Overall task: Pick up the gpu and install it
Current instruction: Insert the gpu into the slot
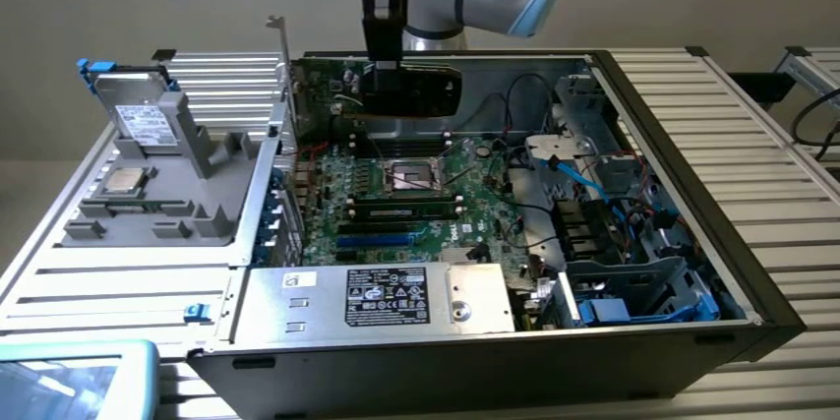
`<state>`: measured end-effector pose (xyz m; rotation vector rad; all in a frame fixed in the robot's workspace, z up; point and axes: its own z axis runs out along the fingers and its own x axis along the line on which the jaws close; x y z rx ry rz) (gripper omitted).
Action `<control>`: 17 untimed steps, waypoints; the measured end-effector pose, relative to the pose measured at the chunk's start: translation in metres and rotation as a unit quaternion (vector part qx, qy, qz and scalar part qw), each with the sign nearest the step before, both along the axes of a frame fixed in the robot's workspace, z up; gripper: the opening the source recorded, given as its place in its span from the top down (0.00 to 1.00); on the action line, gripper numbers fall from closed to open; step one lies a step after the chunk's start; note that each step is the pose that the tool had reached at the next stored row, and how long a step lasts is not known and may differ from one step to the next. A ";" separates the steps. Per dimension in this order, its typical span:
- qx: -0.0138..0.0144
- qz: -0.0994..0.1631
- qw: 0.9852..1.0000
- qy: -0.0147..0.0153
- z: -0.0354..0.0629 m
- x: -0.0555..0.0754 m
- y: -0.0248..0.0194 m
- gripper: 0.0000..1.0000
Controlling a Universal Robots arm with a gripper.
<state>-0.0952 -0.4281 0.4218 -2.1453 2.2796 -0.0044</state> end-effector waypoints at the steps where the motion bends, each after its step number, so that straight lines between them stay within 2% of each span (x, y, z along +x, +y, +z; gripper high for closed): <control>1: 0.000 0.000 1.000 0.000 0.0000 0.000 0.0000 0.73; 12: 0.000 0.000 1.000 0.001 -0.0002 0.000 0.0000 0.73; 16: 0.000 0.000 1.000 0.001 -0.0024 0.000 0.0000 0.73; 17: 0.000 0.000 1.000 0.001 -0.0056 0.000 0.0000 0.73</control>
